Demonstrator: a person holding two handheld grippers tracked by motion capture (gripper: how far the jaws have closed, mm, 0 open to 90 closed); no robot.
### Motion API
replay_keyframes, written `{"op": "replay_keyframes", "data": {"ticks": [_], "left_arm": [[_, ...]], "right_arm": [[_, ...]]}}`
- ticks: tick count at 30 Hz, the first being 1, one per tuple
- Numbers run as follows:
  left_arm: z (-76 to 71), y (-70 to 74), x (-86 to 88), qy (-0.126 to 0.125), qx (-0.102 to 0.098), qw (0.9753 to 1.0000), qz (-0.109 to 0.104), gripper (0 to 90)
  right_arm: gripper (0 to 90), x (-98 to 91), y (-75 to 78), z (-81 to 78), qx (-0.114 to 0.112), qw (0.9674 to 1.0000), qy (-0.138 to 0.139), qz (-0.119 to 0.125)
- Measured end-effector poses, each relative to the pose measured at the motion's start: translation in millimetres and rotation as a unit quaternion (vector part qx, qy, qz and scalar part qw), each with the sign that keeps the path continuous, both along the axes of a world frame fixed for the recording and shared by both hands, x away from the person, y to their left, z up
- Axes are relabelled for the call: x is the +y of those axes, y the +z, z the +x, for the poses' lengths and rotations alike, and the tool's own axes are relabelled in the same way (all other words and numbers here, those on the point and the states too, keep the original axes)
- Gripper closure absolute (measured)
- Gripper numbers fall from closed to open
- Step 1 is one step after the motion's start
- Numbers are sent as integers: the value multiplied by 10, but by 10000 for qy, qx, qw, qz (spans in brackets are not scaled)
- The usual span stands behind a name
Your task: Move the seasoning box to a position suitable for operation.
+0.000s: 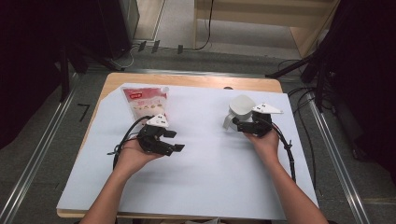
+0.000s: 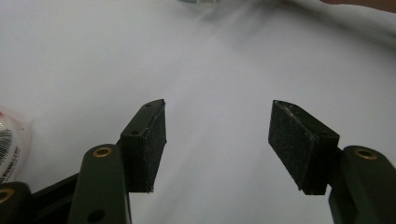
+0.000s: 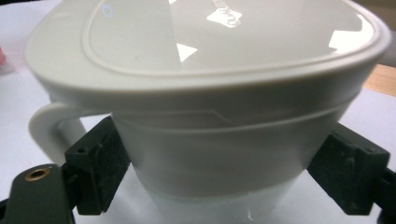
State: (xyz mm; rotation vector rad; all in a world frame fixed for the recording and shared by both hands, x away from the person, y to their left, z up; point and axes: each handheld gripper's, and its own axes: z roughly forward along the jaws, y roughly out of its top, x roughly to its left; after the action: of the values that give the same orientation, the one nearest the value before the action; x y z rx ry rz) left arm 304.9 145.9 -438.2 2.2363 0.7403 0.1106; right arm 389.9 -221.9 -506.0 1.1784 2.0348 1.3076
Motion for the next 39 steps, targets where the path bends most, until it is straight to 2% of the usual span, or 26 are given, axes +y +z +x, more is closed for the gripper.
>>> {"op": "replay_keyframes", "data": {"ticks": [3, 6, 9, 12, 15, 20, 23, 39], "left_arm": [[5, -6, 2, -16, 4, 10000, -19, 380], [4, -13, 0, 6, -4, 10000, -28, 380], [4, -18, 0, -13, 22, 10000, 4, 380], [3, -22, -3, 0, 29, 10000, 13, 380], [4, -30, -5, -2, 31, 10000, 24, 380], [6, -29, -6, -18, 41, 10000, 22, 380], [1, -22, -2, -7, 30, 10000, 5, 380], [26, -19, 5, 2, 16, 10000, -41, 381]], "right_arm": [[129, 3, -30, 30, -65, 9999, -4, 148], [126, 6, -42, 37, -116, 9998, -5, 158], [115, 29, -76, 57, -300, 9995, 33, -16], [114, 29, -85, 70, -354, 9993, 72, -52], [118, 16, -94, 87, -331, 9993, 154, 27], [136, -12, -52, 104, -101, 9995, 200, 229], [147, -5, -37, 87, -146, 9994, 251, 197], [157, 52, -17, -24, -287, 9994, 162, 66]]}}
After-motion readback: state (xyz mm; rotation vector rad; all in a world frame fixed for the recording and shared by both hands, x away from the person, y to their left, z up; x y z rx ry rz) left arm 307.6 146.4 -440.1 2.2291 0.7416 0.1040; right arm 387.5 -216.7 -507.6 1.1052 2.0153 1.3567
